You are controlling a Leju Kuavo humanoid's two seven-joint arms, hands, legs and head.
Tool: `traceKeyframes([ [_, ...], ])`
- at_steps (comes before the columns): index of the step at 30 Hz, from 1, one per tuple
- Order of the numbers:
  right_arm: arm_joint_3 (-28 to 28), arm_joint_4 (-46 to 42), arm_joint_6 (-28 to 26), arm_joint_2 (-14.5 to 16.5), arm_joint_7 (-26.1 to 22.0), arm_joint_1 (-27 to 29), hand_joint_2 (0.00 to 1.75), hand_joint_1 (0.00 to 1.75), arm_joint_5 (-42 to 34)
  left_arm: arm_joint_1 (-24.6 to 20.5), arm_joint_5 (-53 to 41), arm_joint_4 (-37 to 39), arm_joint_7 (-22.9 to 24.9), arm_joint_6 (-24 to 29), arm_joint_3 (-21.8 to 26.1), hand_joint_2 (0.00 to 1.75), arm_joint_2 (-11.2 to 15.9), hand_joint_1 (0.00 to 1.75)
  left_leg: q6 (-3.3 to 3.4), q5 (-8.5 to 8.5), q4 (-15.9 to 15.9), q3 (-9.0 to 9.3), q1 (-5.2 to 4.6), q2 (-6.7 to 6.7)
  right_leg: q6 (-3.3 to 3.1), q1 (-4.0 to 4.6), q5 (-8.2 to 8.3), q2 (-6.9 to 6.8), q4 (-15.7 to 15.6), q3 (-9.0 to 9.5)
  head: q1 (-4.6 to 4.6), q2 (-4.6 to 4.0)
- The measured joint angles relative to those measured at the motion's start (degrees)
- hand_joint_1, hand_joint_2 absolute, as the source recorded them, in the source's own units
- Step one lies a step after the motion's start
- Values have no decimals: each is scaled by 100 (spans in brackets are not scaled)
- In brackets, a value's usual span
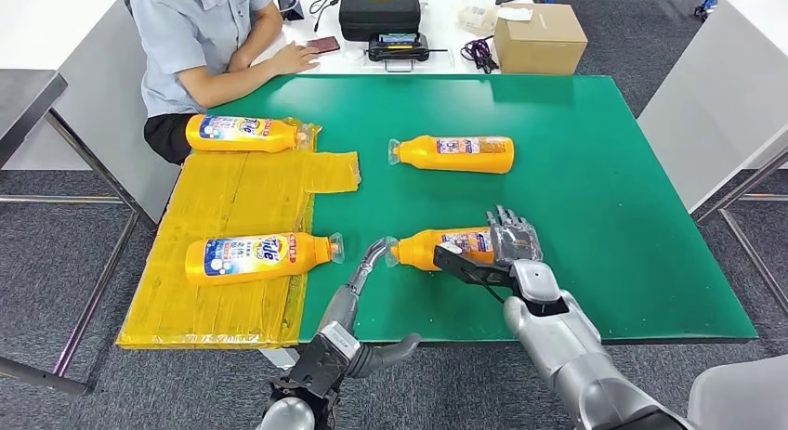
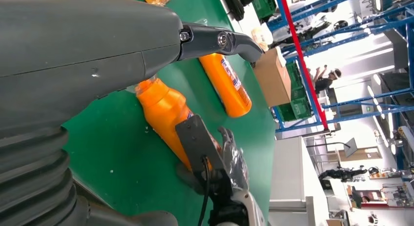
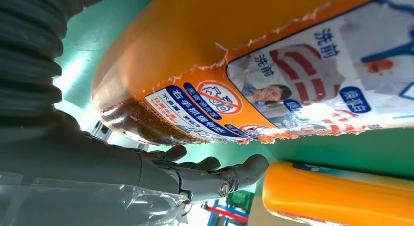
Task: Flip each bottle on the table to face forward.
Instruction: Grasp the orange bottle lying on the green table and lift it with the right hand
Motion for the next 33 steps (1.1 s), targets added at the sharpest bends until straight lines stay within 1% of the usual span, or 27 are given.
traceKeyframes([
  [1,21,80,18,9,-36,-39,175,168,-6,-10,0,20,-4,1,-2,175,-9,0,0,0,0,4,0,1,0,0,0,0,0,4,0,0],
  [2,43,146,43,14,-71,-67,175,175,-11,-20,0,38,-8,1,-5,175,-14,0,0,1,0,8,0,1,0,0,0,0,0,7,0,0],
  [6,109,332,152,2,-288,-150,175,175,-145,-55,0,109,-13,-7,-19,175,-28,0,0,3,0,16,0,-2,0,0,1,-1,-1,15,-1,0],
  [11,121,481,280,-150,-878,-251,175,175,-729,-98,38,194,-79,-74,-51,175,-45,0,0,2,1,26,0,-6,1,0,0,-1,-2,24,1,0],
  [14,86,497,341,-279,-1331,-235,175,175,-1227,-124,86,231,-136,-93,-84,175,-49,0,0,0,1,29,0,-8,2,0,-1,-1,-4,27,1,0],
  [17,-14,460,616,-443,-1932,-170,175,175,-1953,-159,168,263,-228,-124,-133,175,-46,0,0,-3,1,40,0,-7,2,0,-2,-1,-6,38,1,0],
  [20,-72,335,665,-583,-2247,-58,175,175,-2396,-180,253,284,-327,-92,-150,175,-45,0,-1,-6,1,53,0,-5,2,1,-2,0,-7,51,2,0],
  [23,-177,19,557,-647,-2452,201,175,175,-2877,-176,429,287,-455,32,-146,175,-48,0,-2,-7,1,58,2,-6,0,3,-3,0,-7,58,1,0],
  [25,-235,-200,526,-668,-2500,368,175,175,-3068,-175,505,287,-502,86,-142,175,-46,0,-3,-7,0,60,3,-2,-1,4,-3,1,-6,58,-1,0],
  [33,-325,-616,521,-721,-2492,658,175,175,-3134,-174,540,287,-526,111,-143,175,-47,0,-3,-7,0,62,4,12,-1,4,-2,4,-6,58,0,0],
])
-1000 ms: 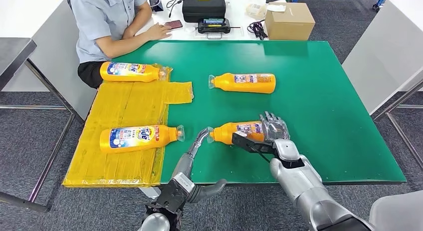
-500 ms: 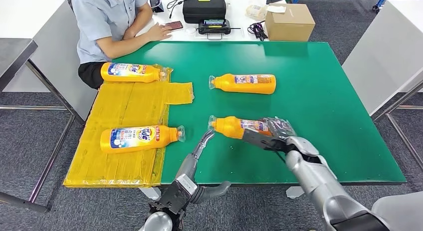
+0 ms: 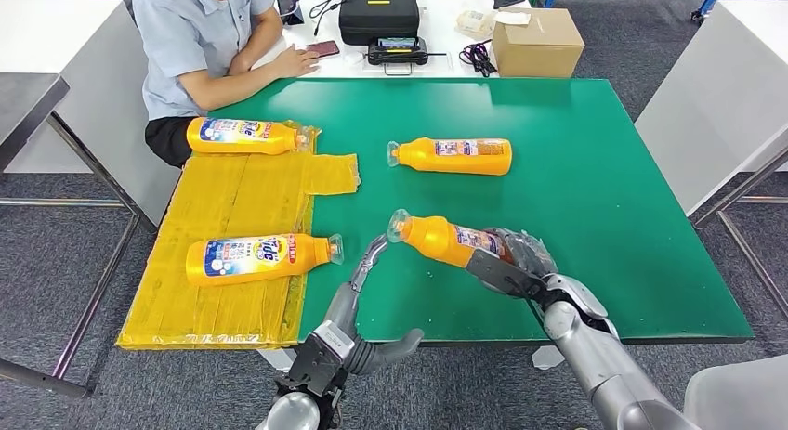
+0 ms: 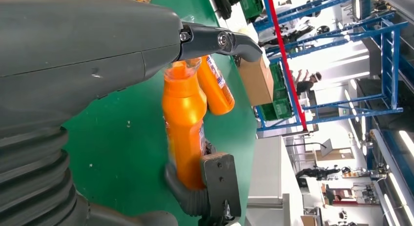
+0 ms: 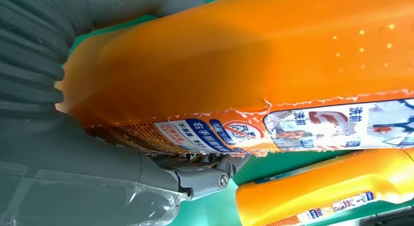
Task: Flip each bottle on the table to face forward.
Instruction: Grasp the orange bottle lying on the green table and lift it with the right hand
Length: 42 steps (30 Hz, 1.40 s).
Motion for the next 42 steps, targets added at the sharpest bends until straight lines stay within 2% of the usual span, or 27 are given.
traceKeyframes([
  [16,-55,-144,0,-14,-1,92,175,175,-13,0,0,0,-3,4,0,175,0,0,0,0,0,-2,-1,-1,0,0,0,0,0,-1,-1,0],
  [21,-93,-165,-4,-12,-103,131,175,175,-237,2,39,0,-92,104,1,175,-1,0,0,0,0,-3,-1,-1,0,0,0,0,0,0,-1,0],
  [23,-141,-271,-80,23,-222,229,175,175,-421,19,255,-4,-224,251,23,175,-15,0,0,0,0,-7,0,-3,0,0,0,-1,1,0,0,0],
  [27,-351,-1009,-338,311,-468,800,175,175,-1140,142,1528,-121,-618,549,238,175,-71,0,-1,1,0,-33,2,-12,1,2,0,-2,5,-22,-1,0],
  [29,-388,-1448,-476,515,-487,1092,175,175,-1423,211,2143,-235,-497,357,317,175,-59,0,-3,3,-1,-53,4,-16,0,4,-1,-3,9,-45,-4,0],
  [32,-419,-1940,-540,769,-606,1345,175,175,-1822,313,2915,-345,-55,-223,348,175,-14,0,-5,6,-1,-76,7,-23,-1,4,-2,-4,12,-67,-1,0],
  [37,-323,-2406,-39,1143,-1242,1492,175,175,-2617,298,4325,-310,292,-1447,459,175,12,0,-5,6,-1,-90,5,-16,-1,1,-1,-2,13,-81,1,0],
  [42,-28,-2704,-105,1456,-1253,1473,175,175,-2827,203,4801,-196,311,-1701,607,175,0,0,-5,9,-1,-92,5,-30,-1,2,-2,-9,13,-82,0,0],
])
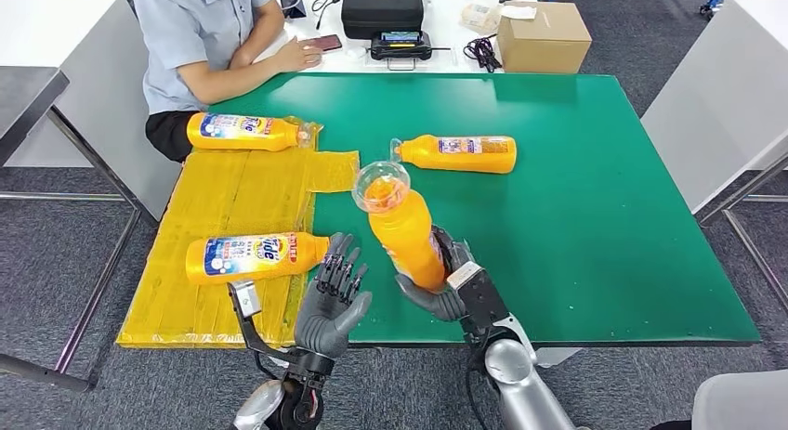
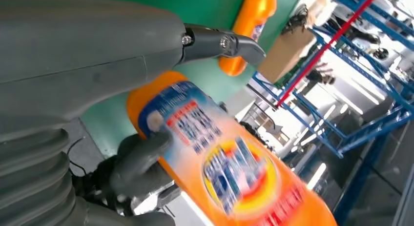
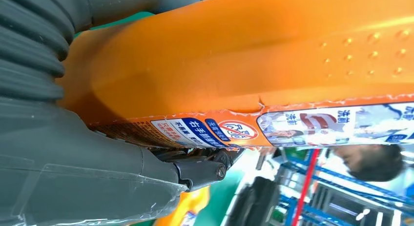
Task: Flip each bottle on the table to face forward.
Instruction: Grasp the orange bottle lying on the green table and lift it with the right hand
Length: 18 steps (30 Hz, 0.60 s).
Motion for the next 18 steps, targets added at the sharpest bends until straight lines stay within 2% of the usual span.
traceKeyframes([
  [7,221,-115,-48,45,1,-112,175,175,-77,-89,85,56,9,-171,85,175,-4,0,0,1,0,-4,-2,3,1,-2,1,1,0,-2,2,0],
  [12,460,-6,206,44,94,-298,175,175,50,-238,33,180,-37,-344,73,175,-21,0,0,1,0,-4,-1,6,1,-1,1,2,0,-3,1,0],
  [14,588,121,327,35,184,-380,175,175,113,-311,-232,220,-255,-227,68,175,-34,0,0,1,0,-3,-1,5,1,0,1,2,0,-4,0,0],
  [18,756,374,402,-3,288,-464,175,175,161,-418,-1074,222,-795,334,16,175,-63,0,0,2,0,-5,0,4,1,0,1,2,0,-3,0,0],
])
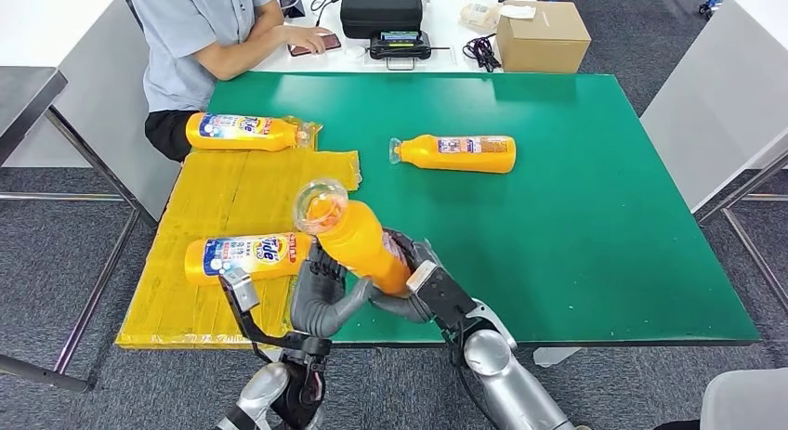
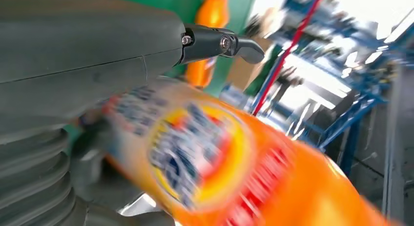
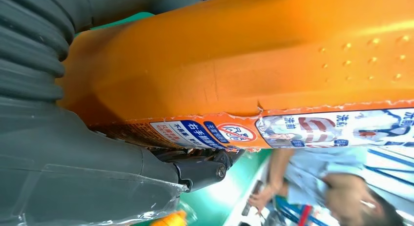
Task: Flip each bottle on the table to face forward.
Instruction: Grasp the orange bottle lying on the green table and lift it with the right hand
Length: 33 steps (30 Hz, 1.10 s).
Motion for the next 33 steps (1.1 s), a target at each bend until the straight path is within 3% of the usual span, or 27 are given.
traceKeyframes([
  [8,148,289,7,-47,116,-107,175,175,21,-30,-1230,-142,-836,1054,-91,175,-49,0,0,0,0,-2,-1,0,0,-1,0,0,-1,-1,0,0],
  [23,238,497,1,-57,184,-239,175,175,49,-95,-1463,-306,-942,1331,-103,175,-144,0,0,0,0,-1,-1,0,0,-1,0,0,0,-1,0,0],
  [29,236,543,-6,-85,183,-243,175,175,152,-92,-285,-256,-19,-49,-80,175,-82,0,0,0,0,-2,-1,1,0,-1,0,1,-1,-2,0,0],
  [33,235,569,-6,-90,162,-254,175,175,222,-108,-133,-114,139,-339,-61,175,-61,0,0,0,0,-2,-1,1,0,0,0,0,0,-3,1,0],
])
